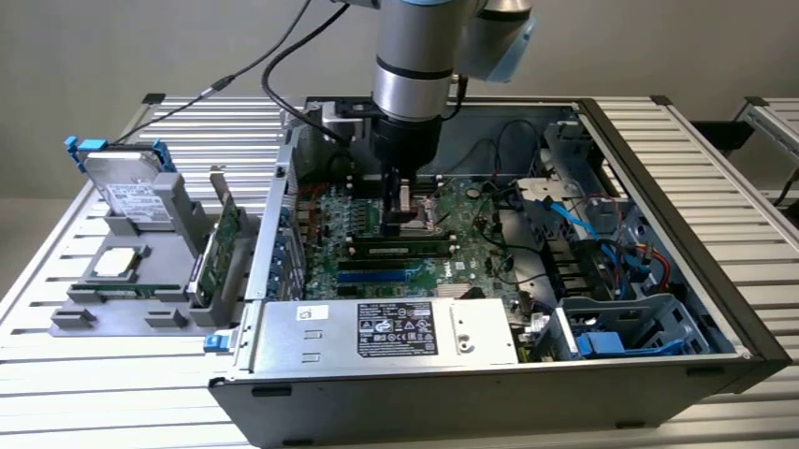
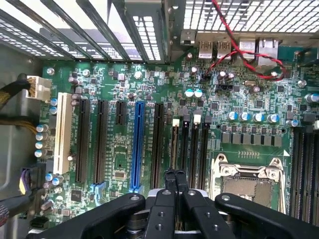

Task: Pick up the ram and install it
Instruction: 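Press down the ram until it locks into place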

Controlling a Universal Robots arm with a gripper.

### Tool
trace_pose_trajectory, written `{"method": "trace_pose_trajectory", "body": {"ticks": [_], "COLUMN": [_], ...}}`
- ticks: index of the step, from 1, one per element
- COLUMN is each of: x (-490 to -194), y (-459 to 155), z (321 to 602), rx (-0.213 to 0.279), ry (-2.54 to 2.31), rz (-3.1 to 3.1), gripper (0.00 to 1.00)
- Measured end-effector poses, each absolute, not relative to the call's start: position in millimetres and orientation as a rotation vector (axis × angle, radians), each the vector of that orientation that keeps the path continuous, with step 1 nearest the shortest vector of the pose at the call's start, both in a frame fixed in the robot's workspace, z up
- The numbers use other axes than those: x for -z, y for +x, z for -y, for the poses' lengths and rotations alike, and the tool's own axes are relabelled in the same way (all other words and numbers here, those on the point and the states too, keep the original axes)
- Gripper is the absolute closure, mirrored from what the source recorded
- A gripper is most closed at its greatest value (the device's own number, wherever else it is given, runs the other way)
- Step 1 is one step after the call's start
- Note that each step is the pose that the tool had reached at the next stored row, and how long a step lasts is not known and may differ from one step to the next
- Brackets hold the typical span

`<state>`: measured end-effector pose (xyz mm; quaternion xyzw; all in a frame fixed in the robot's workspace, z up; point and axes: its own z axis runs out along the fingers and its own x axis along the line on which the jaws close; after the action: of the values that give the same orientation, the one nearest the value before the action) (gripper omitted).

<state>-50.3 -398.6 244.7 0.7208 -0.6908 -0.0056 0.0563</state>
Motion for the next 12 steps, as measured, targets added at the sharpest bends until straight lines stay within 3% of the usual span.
{"method": "trace_pose_trajectory", "body": {"ticks": [12], "x": [-250], "y": [-20], "z": [399], "rx": [0.021], "ry": [2.185], "rz": [2.094], "gripper": [0.9]}}
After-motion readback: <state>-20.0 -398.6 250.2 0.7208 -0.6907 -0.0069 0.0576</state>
